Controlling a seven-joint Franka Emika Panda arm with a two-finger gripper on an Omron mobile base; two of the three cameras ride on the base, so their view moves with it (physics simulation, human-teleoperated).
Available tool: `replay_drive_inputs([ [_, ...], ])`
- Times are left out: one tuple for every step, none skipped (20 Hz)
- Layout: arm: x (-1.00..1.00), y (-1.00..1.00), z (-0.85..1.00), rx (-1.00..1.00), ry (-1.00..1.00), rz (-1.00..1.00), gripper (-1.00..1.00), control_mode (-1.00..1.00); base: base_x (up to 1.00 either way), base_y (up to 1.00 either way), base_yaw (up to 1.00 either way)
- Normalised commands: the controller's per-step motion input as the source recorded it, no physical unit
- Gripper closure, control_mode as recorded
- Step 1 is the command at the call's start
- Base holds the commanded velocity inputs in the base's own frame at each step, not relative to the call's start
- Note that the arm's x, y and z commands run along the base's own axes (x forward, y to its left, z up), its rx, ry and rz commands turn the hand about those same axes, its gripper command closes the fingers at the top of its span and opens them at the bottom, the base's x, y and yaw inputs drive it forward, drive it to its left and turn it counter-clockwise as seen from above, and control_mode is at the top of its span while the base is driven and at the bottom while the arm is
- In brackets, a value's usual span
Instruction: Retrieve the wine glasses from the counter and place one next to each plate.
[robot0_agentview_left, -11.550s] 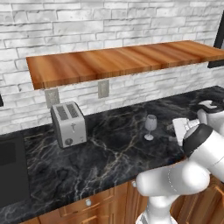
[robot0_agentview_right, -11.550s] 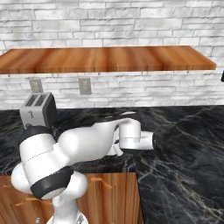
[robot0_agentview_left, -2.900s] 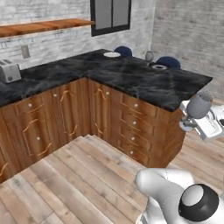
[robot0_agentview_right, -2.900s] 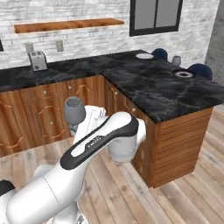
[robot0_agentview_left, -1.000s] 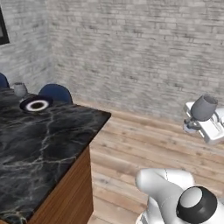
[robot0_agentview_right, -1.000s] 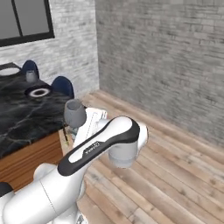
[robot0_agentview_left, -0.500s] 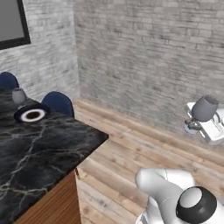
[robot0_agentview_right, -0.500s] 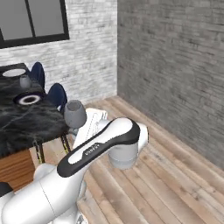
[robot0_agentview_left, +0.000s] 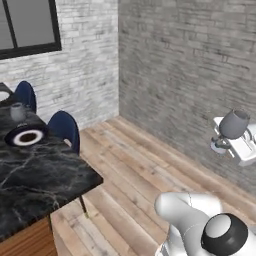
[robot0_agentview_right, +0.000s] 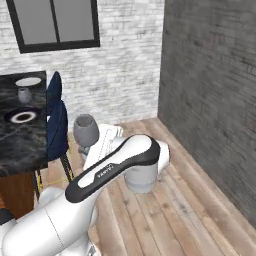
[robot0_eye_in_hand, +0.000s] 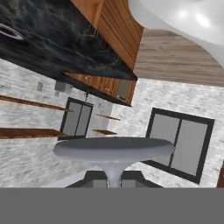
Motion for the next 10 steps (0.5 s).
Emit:
replay_drive_inputs([
  [0.00,0.00,0.00,0.00,0.00,0.00,1.00,1.00,1.00,-0.94,0.45],
  [0.00,0.00,0.00,0.00,0.00,0.00,1.00,1.00,1.00,-0.94,0.46],
  [0.00,0.00,0.00,0.00,0.00,0.00,1.00,1.00,1.00,-0.91,0.47],
  [0.00,0.00,0.00,0.00,0.00,0.00,1.00,1.00,1.00,-0.92,0.47],
  [0.00,0.00,0.00,0.00,0.00,0.00,1.00,1.00,0.99,-0.91,0.48],
  [0.00,0.00,0.00,0.00,0.00,0.00,1.00,1.00,0.97,-0.88,0.50],
  [0.00,0.00,0.00,0.00,0.00,0.00,1.00,1.00,0.96,-0.85,0.52],
  [0.00,0.00,0.00,0.00,0.00,0.00,1.00,1.00,0.96,-0.83,0.53],
  [0.00,0.00,0.00,0.00,0.00,0.00,1.00,1.00,0.96,-0.81,0.53],
  [0.00,0.00,0.00,0.00,0.00,0.00,1.00,1.00,0.97,-0.78,0.55],
])
